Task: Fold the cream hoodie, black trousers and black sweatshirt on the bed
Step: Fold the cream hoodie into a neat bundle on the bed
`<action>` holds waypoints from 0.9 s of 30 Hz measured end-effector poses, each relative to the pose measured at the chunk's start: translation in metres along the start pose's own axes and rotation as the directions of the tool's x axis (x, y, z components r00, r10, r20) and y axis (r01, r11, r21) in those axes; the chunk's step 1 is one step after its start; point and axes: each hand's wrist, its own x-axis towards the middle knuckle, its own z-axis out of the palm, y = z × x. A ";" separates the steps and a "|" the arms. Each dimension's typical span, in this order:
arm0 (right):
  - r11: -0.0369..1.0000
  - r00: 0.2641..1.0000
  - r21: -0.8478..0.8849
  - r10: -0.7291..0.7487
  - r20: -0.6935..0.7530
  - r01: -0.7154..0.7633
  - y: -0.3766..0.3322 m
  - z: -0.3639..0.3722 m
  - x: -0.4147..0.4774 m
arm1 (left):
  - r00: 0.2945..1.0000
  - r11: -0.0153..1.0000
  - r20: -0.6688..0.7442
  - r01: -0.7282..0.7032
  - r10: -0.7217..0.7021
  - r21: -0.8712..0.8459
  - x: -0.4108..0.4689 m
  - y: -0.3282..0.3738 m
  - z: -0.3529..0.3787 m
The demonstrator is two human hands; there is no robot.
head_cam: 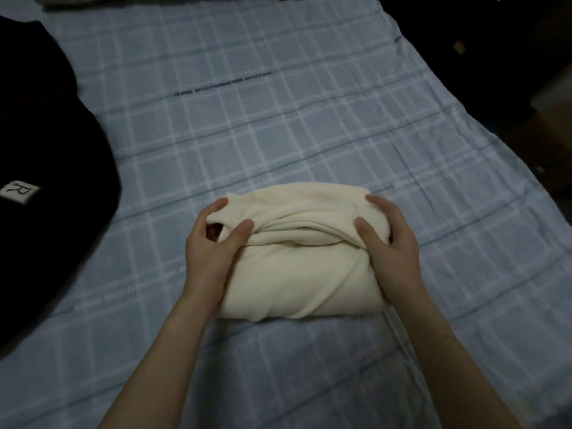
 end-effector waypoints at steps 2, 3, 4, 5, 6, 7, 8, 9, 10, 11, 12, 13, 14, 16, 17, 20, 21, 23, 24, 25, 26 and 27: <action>0.976 0.999 0.215 0.028 0.031 -0.034 -0.004 0.000 0.001 | 0.999 0.998 0.025 0.026 -0.025 -0.050 -0.002 0.003 -0.001; 0.961 0.998 0.272 0.043 0.038 -0.052 -0.005 0.001 0.002 | 0.997 0.992 0.061 0.048 -0.041 -0.113 -0.003 0.005 -0.003; 0.955 0.997 0.289 0.061 0.042 -0.070 -0.006 0.001 0.003 | 0.994 0.987 0.098 0.061 -0.047 -0.146 -0.003 0.007 -0.004; 0.964 0.997 0.256 0.065 0.049 -0.075 -0.008 0.001 0.003 | 0.991 0.990 0.128 0.045 -0.027 -0.136 -0.005 0.009 -0.003; 0.975 0.996 0.210 0.069 0.054 -0.079 -0.008 0.002 0.001 | 0.990 0.998 0.143 -0.008 0.017 -0.057 -0.008 0.012 -0.001; 0.994 0.997 0.095 0.057 0.050 -0.062 -0.008 0.002 -0.002 | 0.984 0.993 0.157 -0.094 0.081 0.074 -0.011 0.013 0.003; 0.998 0.998 -0.070 0.012 0.053 -0.008 -0.008 0.003 -0.005 | 0.969 0.942 0.187 -0.209 0.163 0.262 -0.014 0.013 0.008; 0.957 0.993 -0.276 -0.072 0.091 0.095 -0.008 0.004 -0.007 | 0.942 0.824 0.240 -0.323 0.234 0.465 -0.018 0.012 0.013; 0.867 0.978 -0.457 -0.147 0.147 0.199 -0.010 0.006 -0.007 | 0.920 0.680 0.295 -0.390 0.258 0.621 -0.021 0.012 0.018; 0.780 0.965 -0.571 -0.171 0.199 0.256 -0.013 0.007 -0.006 | 0.913 0.564 0.332 -0.408 0.237 0.718 -0.024 0.012 0.021; 0.731 0.960 -0.628 -0.150 0.235 0.268 -0.015 0.009 -0.004 | 0.918 0.490 0.343 -0.397 0.200 0.776 -0.025 0.011 0.022; 0.704 0.957 -0.658 -0.114 0.266 0.267 -0.011 0.008 -0.003 | 0.927 0.458 0.341 -0.375 0.158 0.806 -0.025 0.008 0.021; 0.689 0.952 -0.676 -0.069 0.298 0.261 -0.003 0.007 -0.004 | 0.934 0.446 0.338 -0.354 0.117 0.822 -0.026 0.003 0.017; 0.697 0.932 -0.684 0.061 0.356 0.215 0.017 0.002 -0.011 | 0.935 0.422 0.349 -0.340 0.058 0.841 -0.030 -0.008 0.012; 0.722 0.918 -0.667 0.113 0.379 0.187 0.027 0.001 -0.017 | 0.932 0.406 0.361 -0.346 0.041 0.846 -0.033 -0.014 0.011; 0.803 0.909 -0.571 0.095 0.406 0.171 0.034 0.000 -0.024 | 0.929 0.377 0.370 -0.340 -0.008 0.862 -0.037 -0.012 0.012; 0.832 0.920 -0.533 0.076 0.385 0.154 0.029 -0.002 -0.025 | 0.928 0.377 0.371 -0.334 -0.029 0.864 -0.037 -0.007 0.012; 0.914 0.955 -0.402 0.069 0.289 0.056 0.018 -0.009 -0.030 | 0.922 0.380 0.380 -0.328 -0.070 0.865 -0.035 0.000 0.011; 0.947 0.970 -0.321 0.067 0.234 0.012 0.016 -0.016 -0.036 | 0.921 0.379 0.379 -0.321 -0.087 0.868 -0.035 0.003 0.011; 0.966 0.980 -0.256 0.067 0.187 -0.017 0.015 -0.022 -0.044 | 0.926 0.368 0.367 -0.310 -0.094 0.877 -0.036 0.007 0.011; 0.976 0.986 -0.215 0.077 0.150 -0.044 0.015 -0.028 -0.055 | 0.935 0.342 0.346 -0.300 -0.079 0.890 -0.038 0.010 0.012; 0.979 0.988 -0.189 0.097 0.118 -0.074 0.016 -0.034 -0.066 | 0.942 0.311 0.334 -0.308 -0.032 0.899 -0.043 0.015 0.016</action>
